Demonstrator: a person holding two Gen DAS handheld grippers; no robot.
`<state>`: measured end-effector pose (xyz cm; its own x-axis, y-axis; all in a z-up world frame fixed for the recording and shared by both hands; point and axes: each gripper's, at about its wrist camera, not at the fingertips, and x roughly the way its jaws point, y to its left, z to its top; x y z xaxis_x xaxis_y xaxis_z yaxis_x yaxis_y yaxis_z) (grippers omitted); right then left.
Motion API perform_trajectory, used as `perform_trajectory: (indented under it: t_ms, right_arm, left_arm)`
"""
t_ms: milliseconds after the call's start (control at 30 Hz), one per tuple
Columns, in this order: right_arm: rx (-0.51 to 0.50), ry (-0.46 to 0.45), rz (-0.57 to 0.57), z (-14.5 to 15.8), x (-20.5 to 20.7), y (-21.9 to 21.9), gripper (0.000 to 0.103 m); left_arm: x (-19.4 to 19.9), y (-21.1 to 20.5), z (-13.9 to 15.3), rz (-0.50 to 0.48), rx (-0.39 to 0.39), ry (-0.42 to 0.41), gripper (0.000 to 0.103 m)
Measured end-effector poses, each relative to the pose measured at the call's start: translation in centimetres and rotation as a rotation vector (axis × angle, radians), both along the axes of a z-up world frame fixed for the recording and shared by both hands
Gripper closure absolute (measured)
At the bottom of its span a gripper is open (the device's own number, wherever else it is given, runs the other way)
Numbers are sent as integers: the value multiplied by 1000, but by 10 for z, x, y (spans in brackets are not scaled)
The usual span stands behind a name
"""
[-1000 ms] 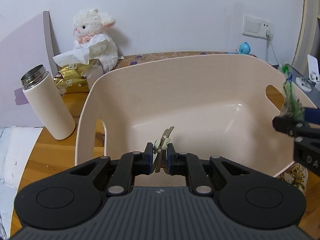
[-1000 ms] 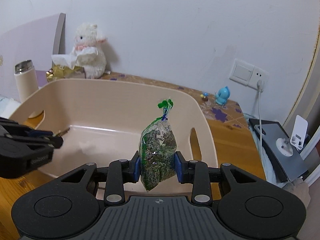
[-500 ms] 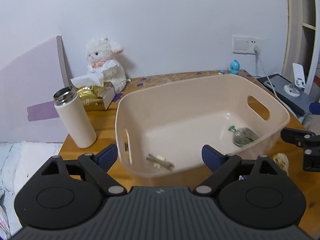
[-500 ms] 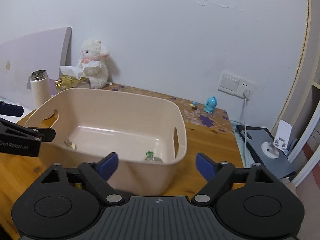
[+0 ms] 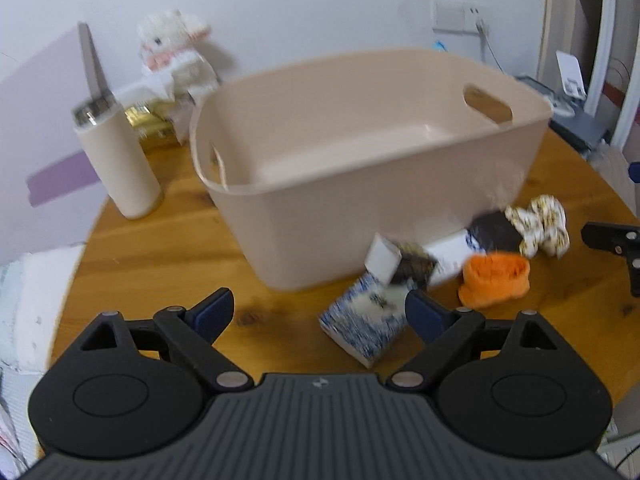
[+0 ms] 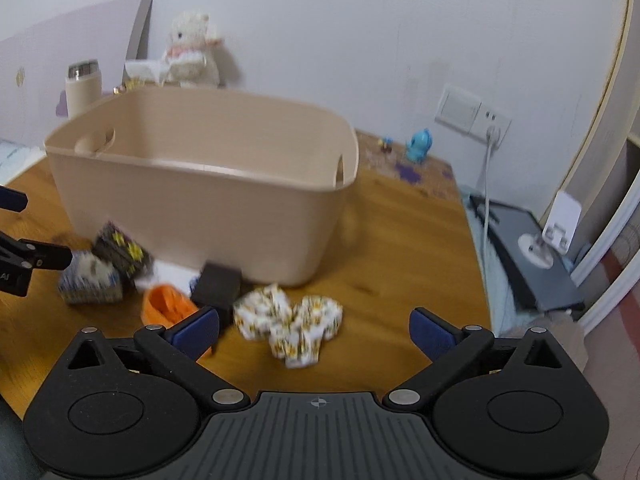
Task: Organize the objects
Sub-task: 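Grasp the blue-white tissue pack with the left tool while the right tool grasps the floral scrunchie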
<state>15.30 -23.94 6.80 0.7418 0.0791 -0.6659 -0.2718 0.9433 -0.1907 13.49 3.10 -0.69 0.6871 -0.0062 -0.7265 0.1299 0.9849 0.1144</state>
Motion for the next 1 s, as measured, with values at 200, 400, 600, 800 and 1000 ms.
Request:
perform_trajectory:
  t_ms: [200,400,600,800,1000]
  right_arm:
    - [-12,47,-5,-29,11,-2,0]
    - [-2,75,-23,-51,24,-4,2]
    - [6,77,-25,-60,32,-1,10]
    - [90,97,-33,-56,37,-3,30]
    - [110,104,-11,-48,30,4,78]
  left_arm:
    - [10,1,-26,1,-14,28,10]
    - [23,1,-44,-37,-71,80,10]
    - [28,1,-51,-57,-89,74,9]
    - [24,0,-51,-65,-99,53,19]
    - [21,-8,-45,-108,-99,49,55]
